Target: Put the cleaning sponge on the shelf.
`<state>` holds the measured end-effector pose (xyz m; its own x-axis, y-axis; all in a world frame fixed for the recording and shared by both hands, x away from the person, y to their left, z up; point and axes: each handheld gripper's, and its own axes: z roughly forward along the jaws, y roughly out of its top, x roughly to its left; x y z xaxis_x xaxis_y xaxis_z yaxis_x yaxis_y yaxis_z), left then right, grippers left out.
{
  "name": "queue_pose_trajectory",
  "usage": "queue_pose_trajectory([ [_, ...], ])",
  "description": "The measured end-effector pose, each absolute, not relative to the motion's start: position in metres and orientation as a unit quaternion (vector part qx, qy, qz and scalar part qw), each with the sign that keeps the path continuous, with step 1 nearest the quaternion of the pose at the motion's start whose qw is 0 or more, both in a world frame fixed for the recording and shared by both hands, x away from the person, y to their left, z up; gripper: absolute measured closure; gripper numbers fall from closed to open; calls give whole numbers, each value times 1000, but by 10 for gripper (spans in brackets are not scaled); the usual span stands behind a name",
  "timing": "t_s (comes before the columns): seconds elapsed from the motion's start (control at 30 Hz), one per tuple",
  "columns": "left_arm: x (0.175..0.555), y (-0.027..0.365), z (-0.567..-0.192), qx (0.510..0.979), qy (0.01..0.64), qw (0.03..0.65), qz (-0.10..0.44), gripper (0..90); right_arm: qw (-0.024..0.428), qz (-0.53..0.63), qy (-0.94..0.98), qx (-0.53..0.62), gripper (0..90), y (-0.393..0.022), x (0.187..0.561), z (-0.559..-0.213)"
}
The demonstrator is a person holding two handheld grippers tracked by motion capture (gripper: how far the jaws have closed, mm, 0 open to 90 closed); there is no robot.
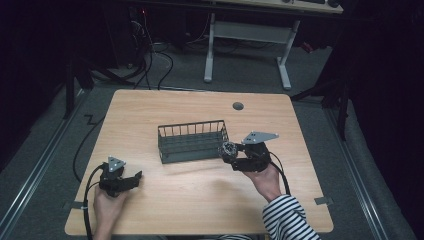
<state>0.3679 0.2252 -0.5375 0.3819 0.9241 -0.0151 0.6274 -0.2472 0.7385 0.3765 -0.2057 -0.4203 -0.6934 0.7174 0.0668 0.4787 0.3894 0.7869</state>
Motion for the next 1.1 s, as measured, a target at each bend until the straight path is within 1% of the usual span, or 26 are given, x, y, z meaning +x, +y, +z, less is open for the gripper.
queue_pose_trajectory([
  [0.23,368,225,-537,759,511,339,218,238,142,418,824,355,388,-186,404,-405],
  [0.53,368,225,-538,759,511,339,219,238,140,399,834,355,387,-162,433,-402],
  [0.57,368,225,-538,759,511,339,219,238,134,386,838,361,386,-155,444,-406],
  [0.63,368,225,-538,759,511,339,219,238,133,382,839,364,385,-153,447,-408],
  [0.77,368,225,-538,759,511,339,219,238,122,358,846,377,381,-141,464,-423],
  [1.1,368,225,-537,759,511,339,218,238,118,330,848,397,368,-131,476,-437],
])
